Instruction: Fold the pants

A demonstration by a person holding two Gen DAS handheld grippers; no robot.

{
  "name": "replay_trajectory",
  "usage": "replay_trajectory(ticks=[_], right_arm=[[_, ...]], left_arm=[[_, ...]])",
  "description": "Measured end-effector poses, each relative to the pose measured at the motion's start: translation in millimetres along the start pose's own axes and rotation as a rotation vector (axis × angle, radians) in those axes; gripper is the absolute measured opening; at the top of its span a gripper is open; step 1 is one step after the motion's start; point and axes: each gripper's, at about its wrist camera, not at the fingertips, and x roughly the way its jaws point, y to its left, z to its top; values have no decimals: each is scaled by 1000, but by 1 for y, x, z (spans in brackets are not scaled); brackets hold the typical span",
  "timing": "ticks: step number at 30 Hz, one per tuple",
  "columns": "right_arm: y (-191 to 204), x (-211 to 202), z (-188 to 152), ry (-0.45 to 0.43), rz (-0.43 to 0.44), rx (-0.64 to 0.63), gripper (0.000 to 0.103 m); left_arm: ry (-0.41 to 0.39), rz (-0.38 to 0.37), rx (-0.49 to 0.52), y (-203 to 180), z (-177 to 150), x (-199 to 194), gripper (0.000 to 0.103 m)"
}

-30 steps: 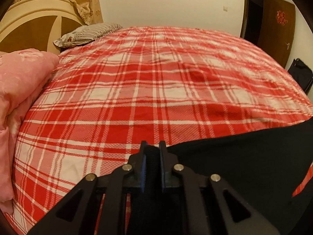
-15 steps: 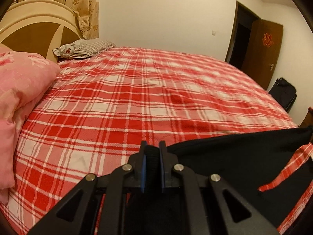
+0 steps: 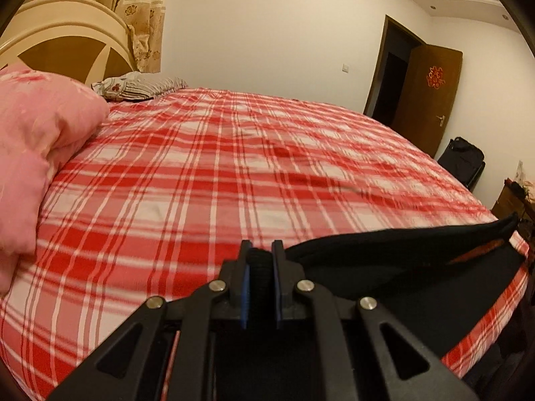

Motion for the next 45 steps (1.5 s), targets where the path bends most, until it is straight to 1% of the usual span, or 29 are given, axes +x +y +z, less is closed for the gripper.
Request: replay_trajectory(ticks=[4, 7, 10, 12, 17, 19, 22, 23, 25, 26, 27, 29, 30, 31, 32, 34, 36, 37, 38, 39, 40, 42, 43, 45], right_arm=[[2, -10, -13, 25, -15, -43, 7], [3, -20, -24, 35, -15, -62, 7], [2, -30, -33, 34, -13, -63, 7], [0, -33, -39, 46, -27, -72, 7], [-5, -37, -55, 70, -39, -61, 7], [-7, -39, -59, 76, -41, -58, 7], [-9, -38, -62, 115, -39, -62, 7], [-9, -40, -63, 118, -40, -62, 11], [-12, -44, -64, 138, -53, -64, 29], [-13, -48, -64, 148, -91, -61, 55], [-13, -52, -63, 147, -110, -61, 69], [-10, -66, -61, 124, -125, -65, 69], [-5, -72, -58, 115, -149, -78, 69], [2, -78, -56, 104, -166, -93, 69], [13, -86, -52, 88, -155, -106, 69], [40, -95, -45, 70, -109, -140, 69], [77, -99, -42, 70, -64, -224, 69], [107, -95, -44, 76, -31, -293, 69], [126, -92, -46, 83, -9, -332, 69], [146, -86, -50, 95, 22, -369, 69], [174, -76, -58, 119, 76, -413, 69], [213, -60, -73, 158, 150, -473, 69], [239, -49, -85, 182, 199, -515, 69], [277, -33, -107, 227, 278, -572, 67]], left_arm=[[15, 1, 5, 3, -19, -4, 12], [11, -6, 10, 5, -30, -11, 12], [-2, -19, 18, 7, -38, -20, 12], [-5, -18, 31, 7, -43, -24, 12], [-2, -26, 21, 11, -58, -26, 13], [0, -19, 30, 10, -61, -26, 13], [9, -7, 47, 9, -65, -25, 14], [14, -4, 53, 8, -66, -23, 14], [19, -2, 61, 8, -68, -22, 14], [21, -3, 63, 7, -69, -22, 14], [20, -2, 63, 7, -70, -22, 14], [20, 0, 61, 8, -71, -21, 14], [21, 1, 62, 7, -72, -21, 14], [19, 6, 68, 7, -73, -21, 14], [20, 9, 75, 6, -73, -21, 14], [21, 26, 103, 2, -74, -21, 14], [20, 38, 123, -1, -74, -22, 14], [20, 43, 131, -2, -74, -22, 14], [19, 48, 140, -3, -74, -22, 14], [18, 53, 151, -5, -75, -23, 14], [18, 56, 159, -6, -75, -23, 14], [16, 59, 173, -8, -76, -25, 14], [14, 61, 179, -9, -76, -26, 14], [11, 65, 187, -10, -77, -27, 14]])
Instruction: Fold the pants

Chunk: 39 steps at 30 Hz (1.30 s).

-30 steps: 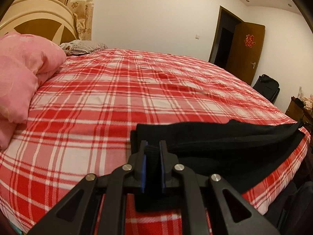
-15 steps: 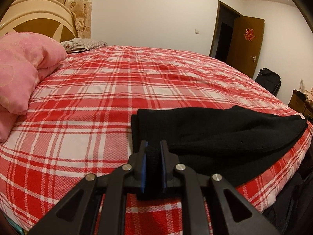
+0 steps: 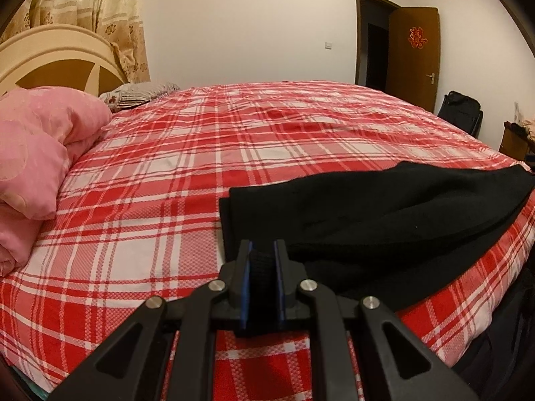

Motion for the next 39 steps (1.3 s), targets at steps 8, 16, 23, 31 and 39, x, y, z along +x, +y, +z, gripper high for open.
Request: replay_trajectory(ticks=[8, 16, 23, 31, 39], right_arm=[[110, 75, -2, 95, 103, -263, 49], [105, 99, 0, 141, 79, -259, 5], [107, 60, 9, 73, 83, -263, 3], [113, 91, -19, 162, 75, -308, 3], [112, 90, -18, 173, 56, -340, 23]], left_arm=[[-16, 19, 39, -3, 2, -2, 14], [-37, 31, 81, -7, 8, -2, 13], [-94, 6, 101, -7, 14, -23, 12], [-22, 22, 135, -11, -15, -11, 19], [2, 59, 110, 10, -23, -26, 54]])
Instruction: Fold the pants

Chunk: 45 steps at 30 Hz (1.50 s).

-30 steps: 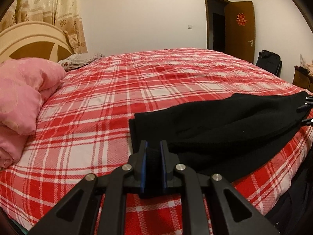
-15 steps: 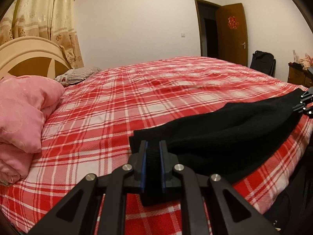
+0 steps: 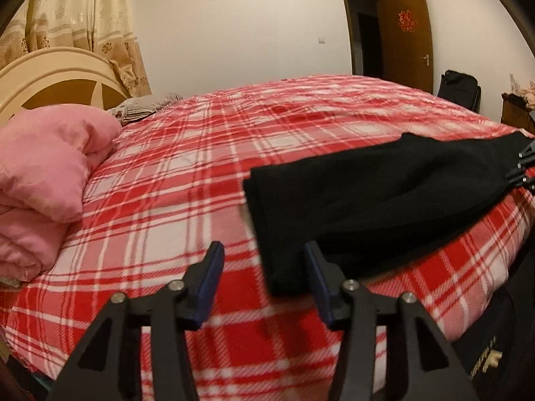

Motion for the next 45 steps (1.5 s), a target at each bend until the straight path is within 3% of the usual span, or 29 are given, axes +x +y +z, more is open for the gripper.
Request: replay_trajectory(ticks=[3, 7, 10, 14, 18, 24, 26, 28, 29, 35, 39, 41, 44, 45], right_arm=[[-3, -6, -6, 3, 35, 28, 40], [-4, -14, -9, -16, 26, 29, 40], [-5, -19, -4, -38, 46, 37, 40], [5, -21, 8, -63, 41, 9, 40], [18, -20, 15, -79, 19, -40, 40], [20, -20, 14, -90, 29, -41, 40], [18, -19, 14, -92, 29, -28, 40], [18, -19, 14, -95, 27, -19, 40], [17, -19, 14, -97, 23, -18, 40], [17, -18, 15, -104, 35, 7, 40], [17, -18, 17, -103, 29, 15, 40], [16, -20, 16, -108, 38, 24, 41], [12, -19, 16, -109, 67, 39, 57], [12, -18, 17, -107, 73, 42, 57]], left_arm=[[14, 15, -5, 8, -6, -10, 54], [14, 86, -36, 24, -8, -15, 54], [-15, 95, -131, 36, -2, -14, 53], [-10, -2, -208, 32, 15, 3, 52], [49, -111, -285, 24, 33, 35, 51], [112, -135, -324, 19, 46, 62, 48], [144, -147, -338, 20, 47, 68, 35], [157, -155, -365, 24, 48, 70, 10], [147, -162, -362, 24, 51, 68, 9], [44, -137, -326, 26, 77, 53, 9], [127, -101, -289, 25, 63, 79, 9], [139, -85, -285, 25, 55, 80, 14], [121, -61, -318, 31, 47, 68, 20], [115, -35, -325, 32, 46, 62, 21]])
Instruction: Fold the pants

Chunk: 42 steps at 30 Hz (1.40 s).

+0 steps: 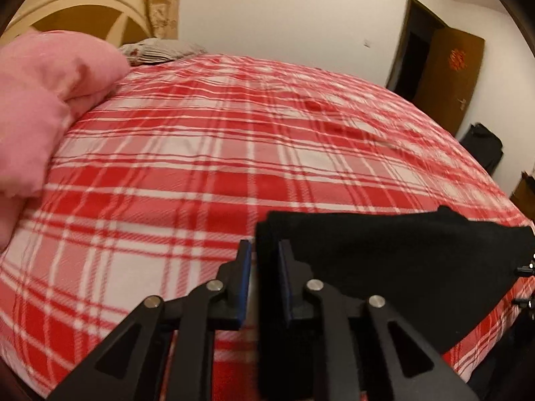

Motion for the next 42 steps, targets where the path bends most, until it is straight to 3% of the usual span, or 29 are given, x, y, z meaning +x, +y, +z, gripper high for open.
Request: replay_trajectory(ticks=[3, 6, 9, 12, 14, 16, 18, 23, 29, 31, 33, 35, 39, 42], right_arm=[[-4, 3, 3, -4, 5, 24, 57], [-12, 7, 7, -12, 1, 69, 57], [-20, 14, 7, -6, -2, 110, 57], [-24, 26, 0, 46, -10, 125, 57], [-24, 28, -6, 56, -2, 130, 58], [-23, 23, -10, 62, -6, 127, 58], [-26, 14, -14, 51, -26, 134, 58], [-63, -17, -32, -7, -94, 264, 58], [-118, -73, -66, -91, -236, 457, 58], [-136, -90, -81, -108, -281, 524, 58], [-148, -99, -93, -106, -321, 572, 58], [-153, -104, -106, -97, -304, 616, 58], [-139, -100, -117, -71, -300, 571, 58], [-134, -97, -122, -69, -315, 540, 58]], left_arm=[[-52, 45, -6, -1, 2, -19, 30], [-129, 44, 8, -16, 4, -41, 53], [-142, -20, 43, -39, 0, -44, 55], [-76, -56, 88, -61, -16, -27, 55], [-7, -34, 112, -70, -32, -9, 55], [-46, 18, 170, -80, -42, -8, 62], [-27, 22, 189, -88, -38, -10, 63], [-69, -83, 256, -127, -16, -31, 63], [-34, -274, 455, -232, -5, -25, 61], [-14, -343, 512, -265, -11, -24, 48], [16, -420, 584, -302, -18, -19, 42], [42, -468, 646, -332, -28, -18, 39], [100, -564, 765, -384, -53, -18, 39], [132, -577, 839, -408, -70, -17, 39]])
